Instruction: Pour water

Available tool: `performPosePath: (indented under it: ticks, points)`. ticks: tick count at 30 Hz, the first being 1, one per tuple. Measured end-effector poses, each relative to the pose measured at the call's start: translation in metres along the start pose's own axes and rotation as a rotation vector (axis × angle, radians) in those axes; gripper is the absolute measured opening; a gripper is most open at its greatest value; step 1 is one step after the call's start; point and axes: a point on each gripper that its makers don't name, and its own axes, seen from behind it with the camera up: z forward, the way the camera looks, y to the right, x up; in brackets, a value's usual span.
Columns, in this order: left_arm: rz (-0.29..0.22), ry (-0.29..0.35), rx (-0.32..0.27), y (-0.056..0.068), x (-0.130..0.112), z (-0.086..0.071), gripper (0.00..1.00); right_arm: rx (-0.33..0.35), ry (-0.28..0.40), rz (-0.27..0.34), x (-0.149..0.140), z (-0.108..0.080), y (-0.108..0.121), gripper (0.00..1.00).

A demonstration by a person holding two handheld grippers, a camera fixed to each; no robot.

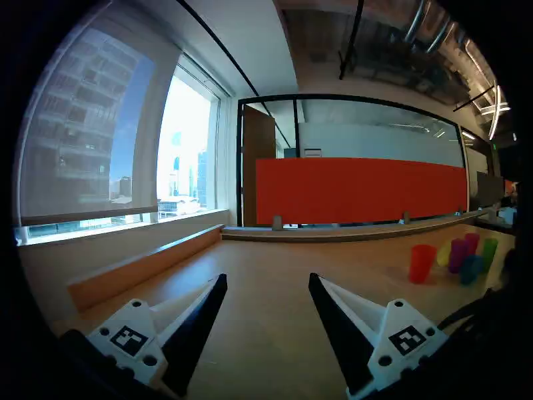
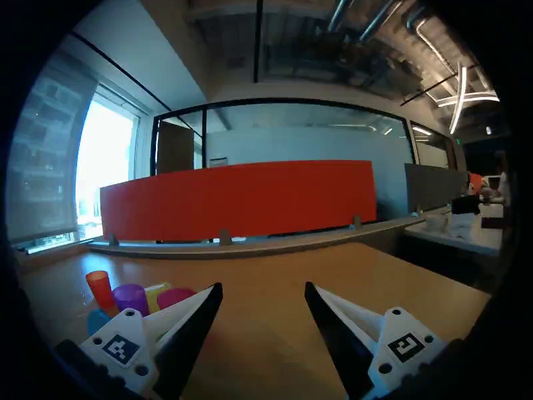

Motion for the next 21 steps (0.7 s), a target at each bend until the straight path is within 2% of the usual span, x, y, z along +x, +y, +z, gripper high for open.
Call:
performPosePath:
  ticks: [17, 21]
  points:
    - [0.000, 0.000, 0.000, 0.000, 0.000, 0.000, 0.91, 0.014, 0.018, -0.073, -0.006, 0.000, -0.014, 0.95]
    - [0.000, 0.000, 0.000, 0.000, 0.000, 0.000, 0.91, 0.016, 0.017, -0.074, -0.005, 0.000, -0.015, 0.96]
